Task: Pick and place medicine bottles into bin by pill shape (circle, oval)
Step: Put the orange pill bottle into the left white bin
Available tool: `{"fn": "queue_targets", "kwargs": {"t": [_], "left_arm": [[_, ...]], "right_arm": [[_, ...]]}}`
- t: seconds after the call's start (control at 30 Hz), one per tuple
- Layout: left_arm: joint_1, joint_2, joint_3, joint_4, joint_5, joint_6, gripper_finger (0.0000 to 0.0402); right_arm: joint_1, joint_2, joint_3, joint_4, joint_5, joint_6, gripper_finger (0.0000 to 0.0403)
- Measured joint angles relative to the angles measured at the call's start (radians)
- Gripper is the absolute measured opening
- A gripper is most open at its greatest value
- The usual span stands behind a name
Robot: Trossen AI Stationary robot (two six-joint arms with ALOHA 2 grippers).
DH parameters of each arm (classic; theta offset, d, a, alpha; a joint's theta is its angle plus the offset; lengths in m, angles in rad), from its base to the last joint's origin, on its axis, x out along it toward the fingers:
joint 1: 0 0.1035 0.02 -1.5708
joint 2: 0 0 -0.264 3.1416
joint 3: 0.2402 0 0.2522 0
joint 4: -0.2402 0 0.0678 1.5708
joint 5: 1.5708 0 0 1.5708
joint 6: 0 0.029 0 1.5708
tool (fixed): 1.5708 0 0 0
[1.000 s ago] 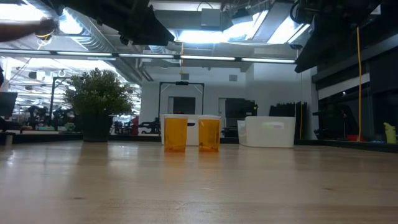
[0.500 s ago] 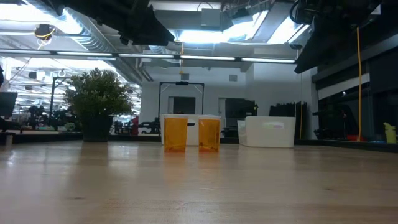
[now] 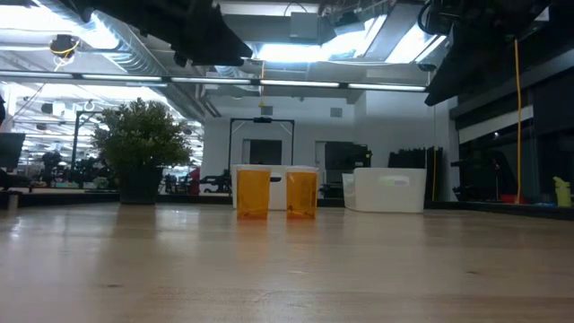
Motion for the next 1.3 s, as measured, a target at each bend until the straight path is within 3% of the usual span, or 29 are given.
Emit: {"fn": "queue_targets", "kwargs": {"t": [0.47, 0.63, 0.73, 0.87, 1.07, 1.3], "left_arm": [[-0.004, 0.0, 0.0, 0.012, 0.016, -0.064, 0.0204], [-0.057, 0.0, 0.0, -0.016, 0.217, -0.208, 0.0204], [-0.126, 0.0, 0.0, -0.02, 0.286, -0.226, 0.0204], [-0.221, 0.0, 0.0, -0.05, 0.258, -0.226, 0.0204], [-0.289, 0.049, 0.0, -0.158, 0.073, -0.331, 0.0204], [-0.294, 0.166, 0.0, -0.174, 0.072, -0.351, 0.0204]], "right_arm": [[0.0, 0.0, 0.0, 0.0, 0.0, 0.0, 0.0197], [0.0, 0.0, 0.0, 0.0, 0.0, 0.0, 0.0197], [0.0, 0.0, 0.0, 0.0, 0.0, -0.002, 0.0197], [0.0, 0.0, 0.0, 0.0, 0.0, -0.002, 0.0197], [0.0, 0.0, 0.0, 0.0, 0.0, -0.001, 0.0197], [0.0, 0.0, 0.0, 0.002, 0.0, 0.0, 0.0197]]}}
